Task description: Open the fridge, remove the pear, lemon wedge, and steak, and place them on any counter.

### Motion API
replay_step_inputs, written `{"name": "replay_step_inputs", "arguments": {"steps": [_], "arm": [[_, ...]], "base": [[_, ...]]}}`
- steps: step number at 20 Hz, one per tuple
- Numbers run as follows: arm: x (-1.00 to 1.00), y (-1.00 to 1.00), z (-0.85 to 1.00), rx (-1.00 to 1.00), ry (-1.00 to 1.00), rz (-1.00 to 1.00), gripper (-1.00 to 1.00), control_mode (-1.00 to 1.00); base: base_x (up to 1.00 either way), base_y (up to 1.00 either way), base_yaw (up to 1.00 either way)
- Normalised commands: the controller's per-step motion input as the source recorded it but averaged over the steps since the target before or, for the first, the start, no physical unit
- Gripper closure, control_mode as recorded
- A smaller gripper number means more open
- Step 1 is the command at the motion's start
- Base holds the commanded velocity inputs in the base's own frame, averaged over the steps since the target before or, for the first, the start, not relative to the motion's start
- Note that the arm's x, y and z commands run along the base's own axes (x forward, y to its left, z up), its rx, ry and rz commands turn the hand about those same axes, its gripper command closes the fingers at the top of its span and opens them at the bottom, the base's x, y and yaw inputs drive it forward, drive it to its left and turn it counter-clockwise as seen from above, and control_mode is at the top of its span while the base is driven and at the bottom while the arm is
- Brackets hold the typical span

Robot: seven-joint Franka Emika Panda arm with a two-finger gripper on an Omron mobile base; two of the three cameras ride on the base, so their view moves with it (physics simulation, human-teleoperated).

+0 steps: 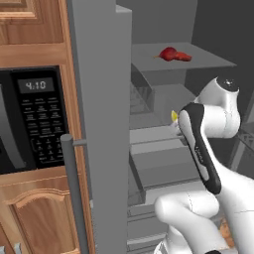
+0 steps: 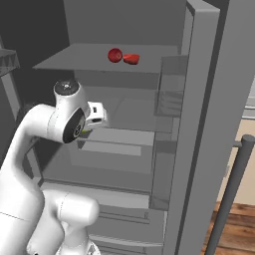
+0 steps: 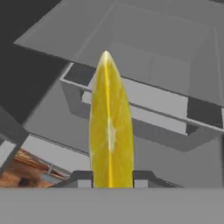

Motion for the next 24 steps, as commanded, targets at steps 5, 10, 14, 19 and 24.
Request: {"name": "replay_step_inputs", "arguments": {"steps": [5,10,14,19,24], "arm": [[-0.84,-0.01,0.88,0.00,-0.09,-0.22,1.00,-1.00],[-0.96,0.00,0.96,0.05,-0.01,-0.04,1.00,-1.00],[-1.00,0.00,0.61,0.02,0.00,-0.01,1.00,-1.00],[-0.27,0.00,-0.07,0.00,0.11,-0.03,1.00,-1.00],[0.00,0.00,0.00,0.00,0.01,0.00,1.00,-1.00]], "base": [[0.00,0.00,0.00],[0.00,0.00,0.00],[0.00,0.00,0.00],[0.00,0.00,0.00],[0.00,0.00,0.00]]}}
